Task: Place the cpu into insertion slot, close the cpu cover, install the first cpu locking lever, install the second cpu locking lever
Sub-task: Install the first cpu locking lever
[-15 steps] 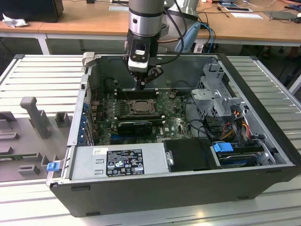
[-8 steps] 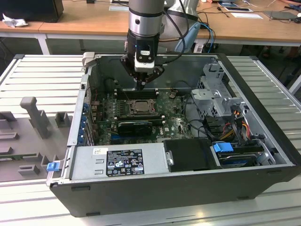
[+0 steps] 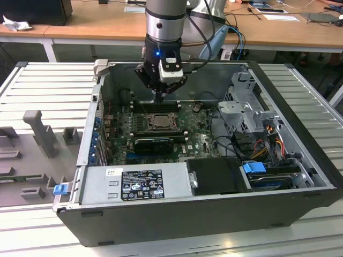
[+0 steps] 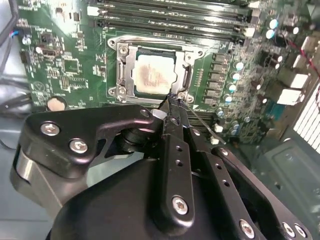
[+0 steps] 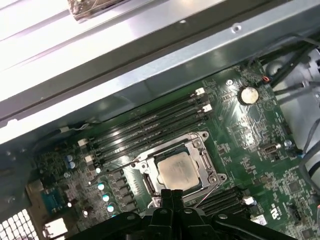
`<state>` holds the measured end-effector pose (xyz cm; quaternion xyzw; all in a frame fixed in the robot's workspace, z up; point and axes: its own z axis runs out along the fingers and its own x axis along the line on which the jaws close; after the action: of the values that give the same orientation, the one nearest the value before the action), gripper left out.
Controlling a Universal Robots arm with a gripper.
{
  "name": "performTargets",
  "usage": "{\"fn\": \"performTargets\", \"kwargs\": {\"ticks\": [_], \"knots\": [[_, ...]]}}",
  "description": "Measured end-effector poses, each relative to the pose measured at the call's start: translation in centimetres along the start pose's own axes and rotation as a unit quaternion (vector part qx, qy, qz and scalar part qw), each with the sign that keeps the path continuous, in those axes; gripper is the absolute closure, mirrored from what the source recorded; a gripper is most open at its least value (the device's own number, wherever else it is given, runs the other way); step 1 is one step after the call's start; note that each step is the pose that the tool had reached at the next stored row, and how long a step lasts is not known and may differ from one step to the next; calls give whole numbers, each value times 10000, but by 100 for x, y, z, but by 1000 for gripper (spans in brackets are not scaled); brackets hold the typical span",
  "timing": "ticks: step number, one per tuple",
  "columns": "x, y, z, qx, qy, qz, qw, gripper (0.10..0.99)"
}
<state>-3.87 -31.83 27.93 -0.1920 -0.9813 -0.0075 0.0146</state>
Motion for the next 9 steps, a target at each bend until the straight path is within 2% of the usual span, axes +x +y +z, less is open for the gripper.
{"fn": "performTargets", "kwargs": {"ticks": [4,8,9], "knots": [[0,0,0,10,3,-307,9995,980],[0,0,0,20,6,-641,9979,980],[0,0,0,25,7,-772,9970,980]]}}
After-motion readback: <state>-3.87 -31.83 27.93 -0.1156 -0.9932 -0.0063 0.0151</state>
